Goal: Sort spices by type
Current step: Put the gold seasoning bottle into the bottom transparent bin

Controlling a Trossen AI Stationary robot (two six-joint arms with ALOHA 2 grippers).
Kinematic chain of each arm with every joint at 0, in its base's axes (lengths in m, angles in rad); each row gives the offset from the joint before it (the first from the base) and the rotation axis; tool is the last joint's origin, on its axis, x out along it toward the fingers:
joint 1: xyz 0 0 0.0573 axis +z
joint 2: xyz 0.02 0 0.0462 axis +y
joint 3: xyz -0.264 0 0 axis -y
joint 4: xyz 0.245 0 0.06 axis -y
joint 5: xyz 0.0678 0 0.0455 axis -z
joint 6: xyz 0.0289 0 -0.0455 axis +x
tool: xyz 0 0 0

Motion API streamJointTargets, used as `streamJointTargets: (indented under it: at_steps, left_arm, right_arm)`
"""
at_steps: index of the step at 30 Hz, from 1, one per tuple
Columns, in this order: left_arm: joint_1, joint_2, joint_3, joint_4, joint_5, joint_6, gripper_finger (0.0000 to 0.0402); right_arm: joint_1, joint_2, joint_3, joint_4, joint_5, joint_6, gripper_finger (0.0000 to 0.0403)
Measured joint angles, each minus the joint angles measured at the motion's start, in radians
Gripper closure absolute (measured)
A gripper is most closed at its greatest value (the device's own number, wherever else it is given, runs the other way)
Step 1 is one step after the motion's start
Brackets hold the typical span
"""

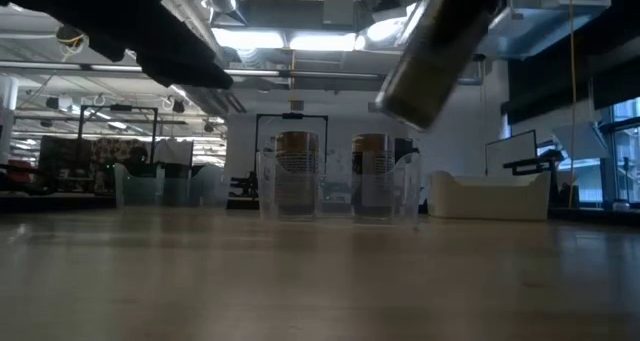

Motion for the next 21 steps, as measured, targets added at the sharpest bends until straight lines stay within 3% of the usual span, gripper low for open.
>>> streamJointTargets:
  at_steps: [8, 21]
  left_arm:
    - [-0.002, -0.017, -0.002, -0.121, -0.039, -0.041, 0.0160]
    - [0.001, -0.016, -0.002, -0.174, -0.066, -0.032, 0.0160]
  right_arm:
    - [-0.145, 0.000, 0.000, 0.087, -0.010, -0.229, 0.0119]
    - [-0.338, 0.026, 0.001, 0.120, -0.206, -0.404, 0.0119]
